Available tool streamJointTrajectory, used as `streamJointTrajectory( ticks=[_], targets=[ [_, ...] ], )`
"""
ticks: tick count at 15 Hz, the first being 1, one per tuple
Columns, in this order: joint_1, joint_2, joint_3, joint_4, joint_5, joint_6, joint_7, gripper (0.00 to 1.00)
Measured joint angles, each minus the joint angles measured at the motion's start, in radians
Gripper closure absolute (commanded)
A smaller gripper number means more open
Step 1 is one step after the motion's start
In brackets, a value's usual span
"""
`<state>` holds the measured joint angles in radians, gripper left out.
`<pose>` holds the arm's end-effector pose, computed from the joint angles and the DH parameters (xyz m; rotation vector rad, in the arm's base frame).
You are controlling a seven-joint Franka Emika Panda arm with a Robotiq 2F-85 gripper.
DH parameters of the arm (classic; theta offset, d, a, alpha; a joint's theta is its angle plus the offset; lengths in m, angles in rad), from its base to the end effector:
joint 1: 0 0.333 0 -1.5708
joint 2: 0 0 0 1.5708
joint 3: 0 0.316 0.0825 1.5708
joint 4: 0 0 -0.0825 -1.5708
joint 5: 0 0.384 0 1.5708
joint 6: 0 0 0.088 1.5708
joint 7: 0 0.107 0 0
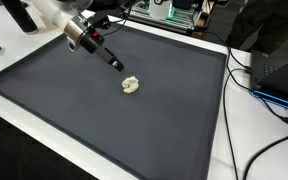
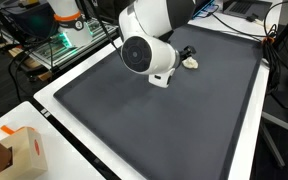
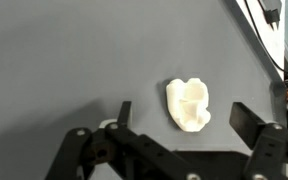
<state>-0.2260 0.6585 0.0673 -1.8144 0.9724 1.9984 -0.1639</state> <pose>0.6126 -0.0488 0.1663 -2.1358 0.7220 0.3657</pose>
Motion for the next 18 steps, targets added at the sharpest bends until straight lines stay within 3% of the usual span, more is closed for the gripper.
streamJointTrajectory(
  ticks=[13,18],
  targets=[
    [0.089,0.014,-0.071,0.049,0.019,-0.015,0.314,0.0],
    [0.152,0.016,-0.106,0.077,-0.03,0.048,0.44,0.0]
  ],
)
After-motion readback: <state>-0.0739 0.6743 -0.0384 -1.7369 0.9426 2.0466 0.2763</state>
